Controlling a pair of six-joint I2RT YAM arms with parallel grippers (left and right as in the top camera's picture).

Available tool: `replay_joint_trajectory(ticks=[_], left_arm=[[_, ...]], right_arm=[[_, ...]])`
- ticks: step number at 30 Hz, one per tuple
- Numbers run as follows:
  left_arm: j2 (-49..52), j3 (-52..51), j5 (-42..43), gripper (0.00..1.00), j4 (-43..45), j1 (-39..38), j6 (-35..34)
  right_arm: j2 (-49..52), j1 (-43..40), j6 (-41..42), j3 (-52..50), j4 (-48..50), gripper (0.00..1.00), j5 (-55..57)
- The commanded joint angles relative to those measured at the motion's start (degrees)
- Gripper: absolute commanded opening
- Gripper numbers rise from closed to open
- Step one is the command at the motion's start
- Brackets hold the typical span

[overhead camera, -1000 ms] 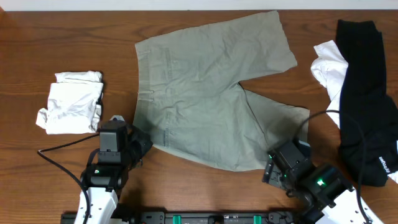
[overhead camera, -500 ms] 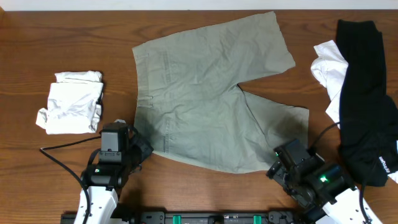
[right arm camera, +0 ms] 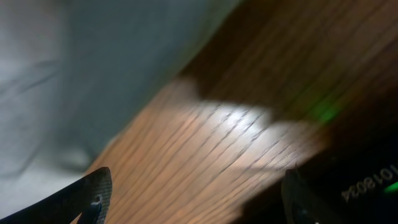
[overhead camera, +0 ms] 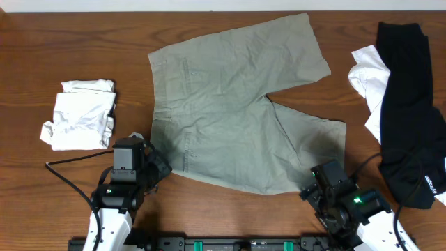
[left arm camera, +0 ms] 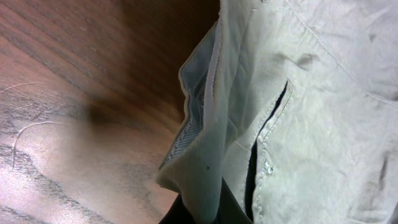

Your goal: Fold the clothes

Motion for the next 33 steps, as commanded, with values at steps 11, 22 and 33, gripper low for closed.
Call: replay_joint_trajectory(ticks=[11,22,33], left_arm=[[0.04,1.14,-0.70,0.06,-1.09,0.17,1.29],[0.04,1.14,-0.74,0.06,-1.07,0.17,2.16],[0.07,1.14,-1.16,0.06,-1.05,0.17,2.38]], right_arm=[[-0.24,-2.58,2.01,-4.70,8.68,0.80,3.98],[-0.33,-2.78,-0.20,-4.66,11.04,0.82,3.04],[-0.35,-2.78,-4.24,-4.31,18.91,0.82,-2.60]])
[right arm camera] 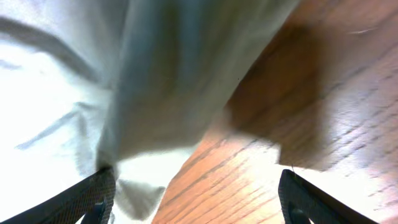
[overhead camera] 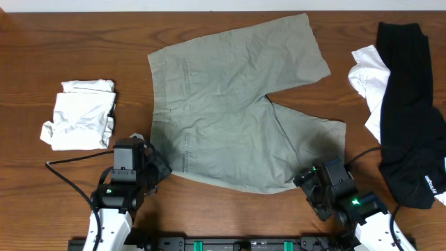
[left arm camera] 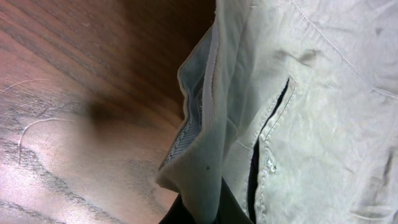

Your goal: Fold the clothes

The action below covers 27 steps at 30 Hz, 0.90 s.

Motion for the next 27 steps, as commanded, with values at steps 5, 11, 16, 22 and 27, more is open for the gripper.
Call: replay_joint_trajectory(ticks=[5,11,16,22,27], left_arm=[[0.07,1.14,-0.96,0.06,-0.15,0.17,1.40],[0.07,1.14,-0.96,0.06,-0.15,0.17,1.40],[0.07,1.14,-0.96,0.06,-0.15,0.17,1.40],[0.07,1.14,-0.94,0.06,-0.37,0.17,1.57],[0.07,1.14,-0.94,0.06,-1.49,0.17,1.57]], right_arm=[[-0.37,-1.11,-1.57,0.11,0.76,0.84,1.05],[-0.37,-1.42,-1.55,0.22,1.05,0.84,2.27],[-0.35,-3.06,-1.55,0.22,0.02,0.84,2.47],[-0.35,-4.98,-1.36,0.04,-7.43,0.82,5.20],[-0.35,-5.62,-1.11,-0.11,-7.96,0.79,6.47]])
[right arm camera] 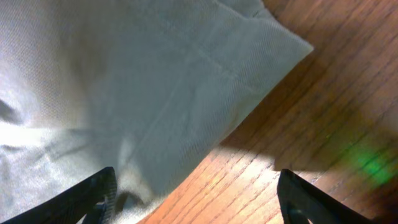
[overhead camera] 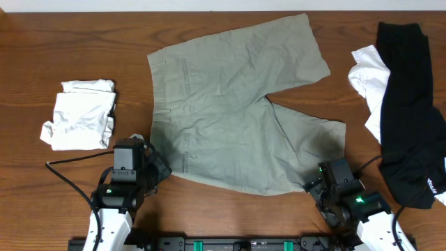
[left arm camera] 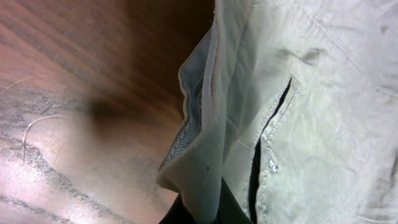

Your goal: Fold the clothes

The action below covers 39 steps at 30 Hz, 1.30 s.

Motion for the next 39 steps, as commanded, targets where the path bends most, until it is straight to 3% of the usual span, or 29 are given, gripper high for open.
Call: replay_joint_trajectory(ticks=[1,9,12,15,19,24,27,31,39], left_arm=[[0.07,1.14,-0.92,0.06,-1.07,0.17,1.42],[0.07,1.14,-0.92,0.06,-2.32,0.17,1.42],[0.07,1.14,-0.92,0.06,-2.32,0.17,1.42],[0.07,1.14,-0.92,0.06,-2.51,0.17,1.42],[0.04,1.14,-0.94,0.06,-3.74,0.17,1.44],[0.07,1.14,-0.94,0.06,-4.70,0.17,2.95],[0.07,1.14,-0.94,0.06,-4.68,0.17,2.93],[0.04,1.14,-0.94,0.06,-4.96,0.17,2.93],[-0.57,3.37,-0.90,0.06,-10.32,0.17,6.99]], right_arm=[[-0.33,-0.61,0.15,-0.11,0.24,0.77,3.32],[-0.28,-0.61,0.76,-0.11,1.22,0.64,8.11],[-0.28,-0.61,0.76,-0.11,1.55,0.45,8.61],[-0.13,-0.61,0.74,-0.11,2.21,0.33,8.63],[0.42,-0.61,0.74,-0.13,2.84,0.31,8.92],[2.47,-0.59,0.74,-0.28,3.23,0.37,9.01],[4.24,-0.59,0.74,-0.50,4.07,0.29,8.98],[6.14,-0.61,0.72,-0.59,5.68,0.01,8.96],[3.23,-0.61,-6.34,2.73,2.16,0.01,10.67]])
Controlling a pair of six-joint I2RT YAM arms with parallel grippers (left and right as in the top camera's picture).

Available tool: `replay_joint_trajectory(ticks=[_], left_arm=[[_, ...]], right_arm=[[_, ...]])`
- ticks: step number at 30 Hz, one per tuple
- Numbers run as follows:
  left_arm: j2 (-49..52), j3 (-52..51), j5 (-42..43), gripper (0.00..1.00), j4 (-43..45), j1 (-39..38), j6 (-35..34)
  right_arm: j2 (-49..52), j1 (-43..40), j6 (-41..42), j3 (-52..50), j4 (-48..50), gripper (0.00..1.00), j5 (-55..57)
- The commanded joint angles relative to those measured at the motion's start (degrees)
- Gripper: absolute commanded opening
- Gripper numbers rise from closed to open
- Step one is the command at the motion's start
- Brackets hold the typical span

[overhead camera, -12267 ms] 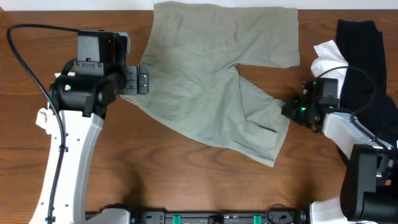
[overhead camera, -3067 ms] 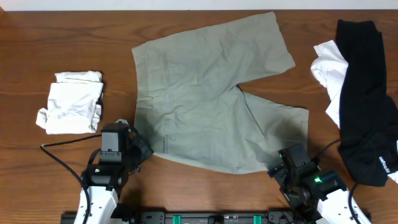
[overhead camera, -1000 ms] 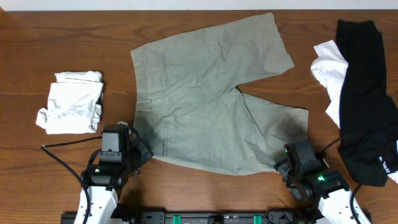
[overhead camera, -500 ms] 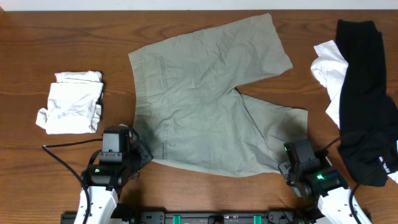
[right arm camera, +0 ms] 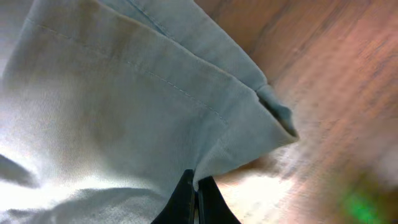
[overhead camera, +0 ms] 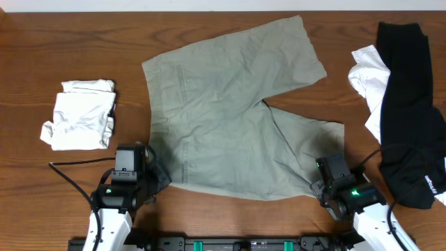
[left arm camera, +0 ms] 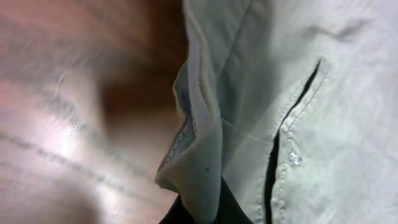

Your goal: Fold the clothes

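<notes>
Khaki shorts [overhead camera: 230,104] lie spread flat on the wooden table, waistband to the left, legs to the right. My left gripper [overhead camera: 155,174] is shut on the near waistband corner [left arm camera: 199,155], which bunches up between its black fingers [left arm camera: 230,208]. At the near leg's hem my right gripper [overhead camera: 322,183] is shut, the hem corner [right arm camera: 249,118] pinched between its fingers [right arm camera: 186,199]. The shorts' near edge runs between the two grippers.
A folded white garment [overhead camera: 80,115] lies at the left. At the right edge a black garment [overhead camera: 411,104] lies heaped over a white one [overhead camera: 369,73]. Bare wood shows along the table's front edge [overhead camera: 230,216].
My right gripper, open beside the near leg hem, is now shut on that hem corner. The shorts have shifted slightly left and toward the front. My left gripper still holds the waistband corner.
Throughout, my left gripper stayed shut on the near waistband corner. My right gripper was open, first over bare wood by the near leg, then at the cloth's edge, then beside the hem corner. Now it grips that hem and the shorts have shifted slightly.
</notes>
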Motion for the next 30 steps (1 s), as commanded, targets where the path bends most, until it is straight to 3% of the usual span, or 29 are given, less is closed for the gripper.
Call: replay_joint_trajectory(ticks=[1,6,14,30], left_arm=[[-0.72,3.76,-0.72,0.06,-2.69,0.17,4.57],[-1.86,9.29,-0.72,0.06,-7.52,0.17,8.66],[-3.91,17.99,-0.72,0.06,-15.23,0.17,8.66],[-11.10,32.74,-0.74,0.06,-31.80,0.17,11.19]], right_arm=[[-2.47,-0.37,-4.74,3.74,-3.26,0.01,3.54],[-6.49,-0.37,-9.88,14.03,-12.83,0.01,9.46],[-9.55,-0.37,-12.96,27.89,-22.80,0.01,12.52],[-17.11,-0.37,-14.21,39.17,-36.79,0.01,15.30]])
